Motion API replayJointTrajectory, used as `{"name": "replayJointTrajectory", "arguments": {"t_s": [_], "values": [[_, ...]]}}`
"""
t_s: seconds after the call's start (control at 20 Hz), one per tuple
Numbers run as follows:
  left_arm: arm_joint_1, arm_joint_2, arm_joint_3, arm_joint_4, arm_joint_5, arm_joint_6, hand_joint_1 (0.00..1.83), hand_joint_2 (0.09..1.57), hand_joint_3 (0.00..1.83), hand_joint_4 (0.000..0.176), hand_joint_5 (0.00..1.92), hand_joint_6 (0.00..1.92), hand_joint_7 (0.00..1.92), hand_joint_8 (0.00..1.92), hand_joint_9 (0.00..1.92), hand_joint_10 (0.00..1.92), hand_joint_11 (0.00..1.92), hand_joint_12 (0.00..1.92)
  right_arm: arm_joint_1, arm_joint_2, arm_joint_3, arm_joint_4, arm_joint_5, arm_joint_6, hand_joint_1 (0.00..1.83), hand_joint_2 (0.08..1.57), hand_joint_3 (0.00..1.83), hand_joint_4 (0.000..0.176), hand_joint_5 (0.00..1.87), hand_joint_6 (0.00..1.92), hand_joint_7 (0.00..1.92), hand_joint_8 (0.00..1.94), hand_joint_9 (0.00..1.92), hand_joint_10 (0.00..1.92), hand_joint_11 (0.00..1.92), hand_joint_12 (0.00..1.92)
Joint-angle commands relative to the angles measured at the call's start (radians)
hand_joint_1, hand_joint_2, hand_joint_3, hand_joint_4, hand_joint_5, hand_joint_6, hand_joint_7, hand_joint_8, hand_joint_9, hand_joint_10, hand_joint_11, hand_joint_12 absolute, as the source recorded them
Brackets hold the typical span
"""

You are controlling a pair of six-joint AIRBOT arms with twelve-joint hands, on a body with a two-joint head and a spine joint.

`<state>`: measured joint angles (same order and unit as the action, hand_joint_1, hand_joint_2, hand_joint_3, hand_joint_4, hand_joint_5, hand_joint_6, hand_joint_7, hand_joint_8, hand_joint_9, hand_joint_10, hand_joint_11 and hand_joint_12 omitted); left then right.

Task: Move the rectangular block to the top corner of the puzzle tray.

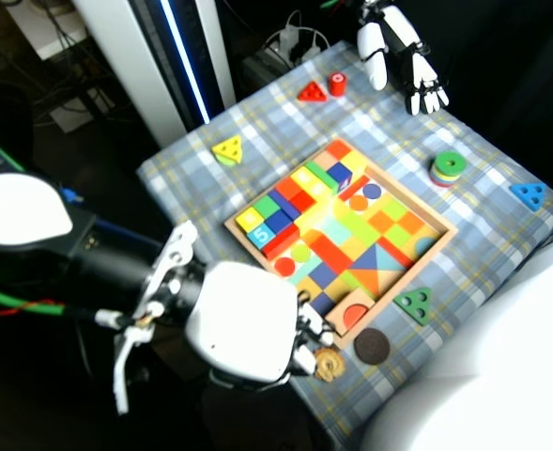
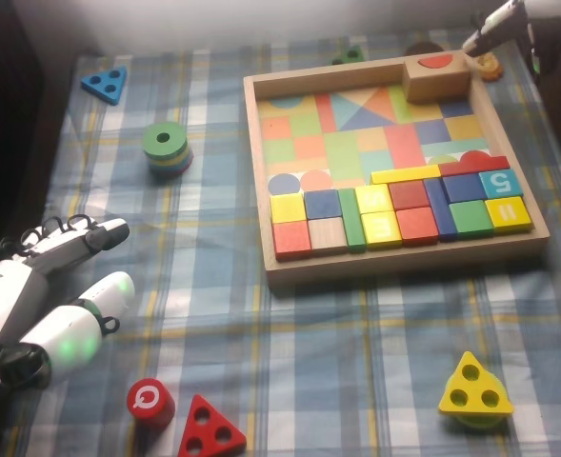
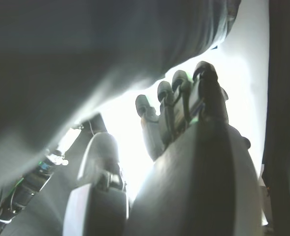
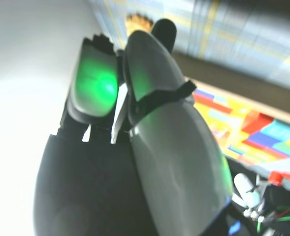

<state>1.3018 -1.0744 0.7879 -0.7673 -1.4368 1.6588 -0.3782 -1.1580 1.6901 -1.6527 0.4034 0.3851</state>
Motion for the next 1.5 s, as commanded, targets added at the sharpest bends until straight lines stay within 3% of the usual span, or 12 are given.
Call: {"name": "replayJointTrajectory", "arguments": {"t_s": [0.0,0.3,0.35,0.45,0.5,0.55,0.65,0.8,0.9,1.1,1.15,1.45], "values": [[-0.001,0.003,-0.001,0.045,-0.119,-0.007,0.43,1.38,0.0,0.055,0.52,0.0,0.31,0.0,0.18,0.01,0.0,0.01,0.015,0.026,-0.018,0.086,-0.028,-0.048,1.72,1.16,0.0,0.0,0.46,0.0,1.27,1.94,1.49,1.92,1.54,1.92],[0.01,0.004,-0.004,0.033,-0.138,-0.007,0.43,1.39,0.0,0.039,0.51,0.0,0.3,0.0,0.18,0.01,0.01,0.01,0.007,0.208,-0.212,0.512,-0.019,-0.336,1.56,1.19,0.0,0.0,0.44,0.0,1.3,1.94,1.48,1.92,1.52,1.92],[0.013,0.006,-0.006,0.029,-0.144,-0.007,0.44,1.38,0.0,0.045,0.5,0.0,0.29,0.0,0.16,0.0,0.0,0.0,-0.012,0.239,-0.256,0.639,-0.004,-0.469,1.12,1.25,0.02,0.0,0.39,0.0,1.28,1.94,1.47,1.92,1.48,1.92],[0.02,0.009,-0.008,0.022,-0.153,-0.011,0.42,1.38,0.0,0.048,0.5,0.0,0.3,0.0,0.16,0.0,0.0,0.0,-0.062,0.291,-0.339,0.86,0.032,-0.676,0.97,1.26,0.01,0.0,0.38,0.0,1.22,1.94,1.41,1.92,1.39,1.92],[0.024,0.009,-0.009,0.018,-0.16,-0.014,0.43,1.38,0.0,0.037,0.51,0.0,0.32,0.0,0.17,0.0,0.0,0.0,-0.105,0.317,-0.377,0.977,0.081,-0.763,0.46,1.3,0.01,0.0,0.31,0.0,0.61,1.88,0.71,1.92,0.82,1.92],[0.027,0.01,-0.011,0.014,-0.168,-0.015,0.42,1.38,0.0,0.035,0.52,0.0,0.32,0.0,0.17,0.0,0.0,0.0,-0.158,0.338,-0.416,1.109,0.134,-0.848,0.32,1.31,0.01,0.0,0.29,0.0,0.55,1.75,0.57,1.92,0.61,1.92],[0.029,0.011,-0.013,0.01,-0.175,-0.017,0.4,1.38,0.0,0.031,0.52,0.0,0.32,0.0,0.17,0.0,0.0,0.0,-0.278,0.364,-0.481,1.342,0.238,-1.036,0.03,1.28,0.0,0.0,0.23,0.0,0.7,1.03,0.68,1.53,0.56,1.85],[0.03,0.011,-0.015,0.005,-0.181,-0.017,0.4,1.38,0.0,0.046,0.51,0.0,0.32,0.0,0.16,0.0,0.0,0.0,-0.494,0.38,-0.58,1.65,0.449,-1.274,0.0,1.34,0.0,0.0,0.18,0.0,0.49,0.1,0.4,0.43,0.06,1.33],[0.03,0.012,-0.015,0.002,-0.182,-0.017,0.38,1.38,0.0,0.05,0.51,0.0,0.32,0.0,0.16,0.0,0.0,0.0,-0.633,0.38,-0.637,1.798,0.608,-1.346,0.0,1.32,0.0,0.0,0.13,0.0,0.3,0.01,0.28,0.11,0.0,1.03],[0.029,0.011,-0.015,-0.003,-0.183,-0.017,0.42,1.38,0.0,0.034,0.51,0.0,0.33,0.0,0.18,0.01,0.0,0.0,-0.916,0.372,-0.759,2.061,0.939,-1.488,0.0,1.31,0.0,0.0,0.18,0.01,0.19,0.0,0.17,0.01,0.0,0.68],[0.022,0.009,-0.013,-0.003,-0.175,-0.017,0.42,1.38,0.0,0.045,0.51,0.0,0.33,0.0,0.17,0.0,0.0,0.0,-0.982,0.357,-0.821,2.141,1.065,-1.549,0.0,1.35,0.01,0.0,0.16,0.0,0.1,0.02,0.05,0.01,0.0,0.14],[0.024,0.007,-0.016,-0.01,-0.194,-0.017,0.45,1.38,0.0,0.046,0.51,0.0,0.32,0.0,0.16,0.0,0.0,0.0,-1.032,0.268,-0.878,2.256,1.227,-1.56,0.0,1.2,0.0,0.02,0.19,0.0,0.14,0.01,0.08,0.01,0.01,0.16]]}}
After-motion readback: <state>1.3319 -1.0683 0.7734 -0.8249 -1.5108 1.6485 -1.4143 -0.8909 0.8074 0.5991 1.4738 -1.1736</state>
